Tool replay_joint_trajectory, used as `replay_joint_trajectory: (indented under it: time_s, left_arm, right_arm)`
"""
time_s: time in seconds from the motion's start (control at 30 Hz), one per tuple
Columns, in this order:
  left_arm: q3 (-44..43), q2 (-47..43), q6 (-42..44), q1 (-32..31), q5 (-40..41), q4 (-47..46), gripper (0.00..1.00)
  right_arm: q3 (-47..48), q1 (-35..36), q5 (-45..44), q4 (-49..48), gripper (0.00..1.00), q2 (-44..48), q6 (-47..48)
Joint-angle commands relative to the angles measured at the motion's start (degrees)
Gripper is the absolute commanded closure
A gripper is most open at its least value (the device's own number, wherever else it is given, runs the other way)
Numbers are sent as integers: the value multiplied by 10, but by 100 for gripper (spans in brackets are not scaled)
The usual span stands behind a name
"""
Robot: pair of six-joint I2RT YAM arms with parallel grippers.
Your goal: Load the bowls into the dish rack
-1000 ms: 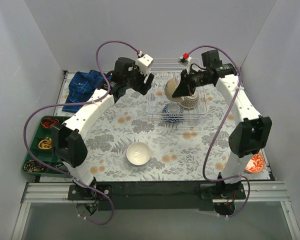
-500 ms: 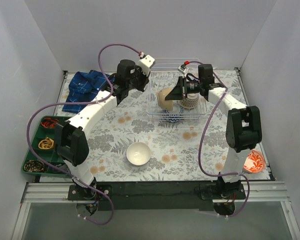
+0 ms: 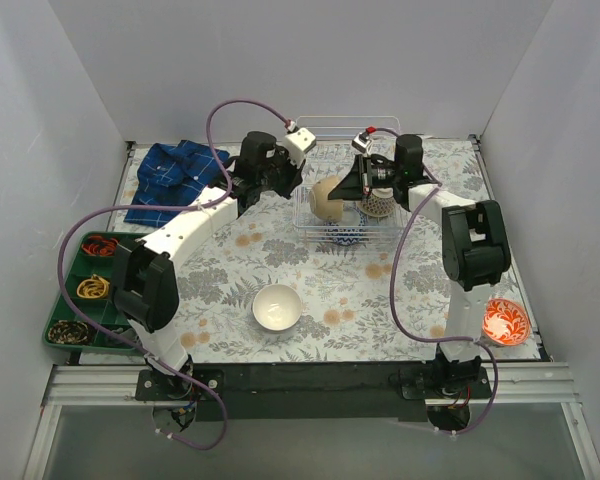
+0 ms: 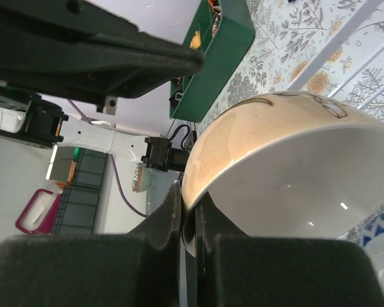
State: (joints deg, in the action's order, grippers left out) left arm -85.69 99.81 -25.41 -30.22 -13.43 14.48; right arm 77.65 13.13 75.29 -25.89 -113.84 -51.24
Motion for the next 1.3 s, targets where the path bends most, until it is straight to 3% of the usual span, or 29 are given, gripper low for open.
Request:
replay_joint_trajectory:
  time_s: [0.0, 0.47, 1.27]
  left_arm:
    - [4, -22, 40, 0, -21, 21, 100]
    - [-32, 45, 101, -2, -85, 68, 100]
    - [-17, 69, 140, -5, -114, 84, 100]
  right_arm:
    - [51, -2, 29, -143, 99, -30, -81]
    - [3, 0, 23, -243, 99, -61, -147]
    - [-14, 15, 21, -231, 96, -96, -112]
